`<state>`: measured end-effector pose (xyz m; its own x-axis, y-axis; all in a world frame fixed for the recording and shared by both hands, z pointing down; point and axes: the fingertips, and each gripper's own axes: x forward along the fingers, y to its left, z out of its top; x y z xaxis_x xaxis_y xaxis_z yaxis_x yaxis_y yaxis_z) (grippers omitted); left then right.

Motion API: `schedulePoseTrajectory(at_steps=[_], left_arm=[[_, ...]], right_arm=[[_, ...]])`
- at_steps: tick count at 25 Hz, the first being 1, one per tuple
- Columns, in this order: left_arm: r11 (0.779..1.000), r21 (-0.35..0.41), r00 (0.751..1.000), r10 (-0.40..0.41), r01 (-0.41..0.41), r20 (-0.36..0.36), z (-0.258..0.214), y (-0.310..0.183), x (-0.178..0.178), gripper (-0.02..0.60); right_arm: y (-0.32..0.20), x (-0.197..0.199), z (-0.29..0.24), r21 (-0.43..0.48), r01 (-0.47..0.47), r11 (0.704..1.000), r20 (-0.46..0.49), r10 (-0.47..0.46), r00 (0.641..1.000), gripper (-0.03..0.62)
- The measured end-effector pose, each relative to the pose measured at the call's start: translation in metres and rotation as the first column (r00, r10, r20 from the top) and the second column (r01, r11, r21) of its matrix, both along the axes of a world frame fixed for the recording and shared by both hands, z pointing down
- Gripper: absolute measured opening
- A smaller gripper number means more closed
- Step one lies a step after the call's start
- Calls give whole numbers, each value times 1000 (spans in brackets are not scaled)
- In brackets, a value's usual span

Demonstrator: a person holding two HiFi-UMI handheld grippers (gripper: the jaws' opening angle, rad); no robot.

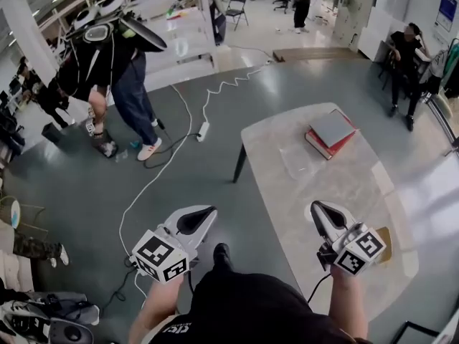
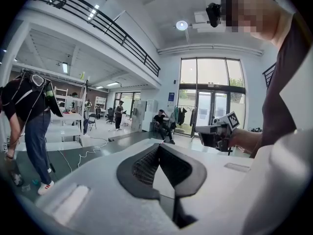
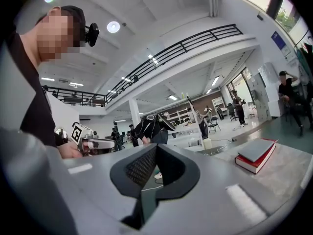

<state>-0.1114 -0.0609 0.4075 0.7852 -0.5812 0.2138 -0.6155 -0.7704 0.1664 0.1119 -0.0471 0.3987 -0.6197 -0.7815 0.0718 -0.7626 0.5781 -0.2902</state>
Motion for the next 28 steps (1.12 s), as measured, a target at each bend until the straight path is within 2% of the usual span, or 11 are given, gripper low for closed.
schedulePoseTrajectory(at_steps=[9,15,21,25,28], left_arm=[[993,26,993,115,-115,11,-10,-99,-44,3],[982,10,982,187,-187,9,-1,-148,-60,3],[969,-38,969,245,-245,-25,15,-181,-36,3],[957,-55,957,282,-286,-60,12,-201,-5,3],[946,-53,947,319,-320,-34,12,-210,25,3]], right_arm=[[-93,-44,-11,9,-121,993,4,121,993,2],[-124,-63,4,-34,-187,982,-2,187,982,2],[-144,-39,30,-101,-249,963,-33,247,968,2],[-161,-11,42,-119,-282,952,-59,277,959,2],[-168,3,62,-156,-280,947,-87,269,959,5]])
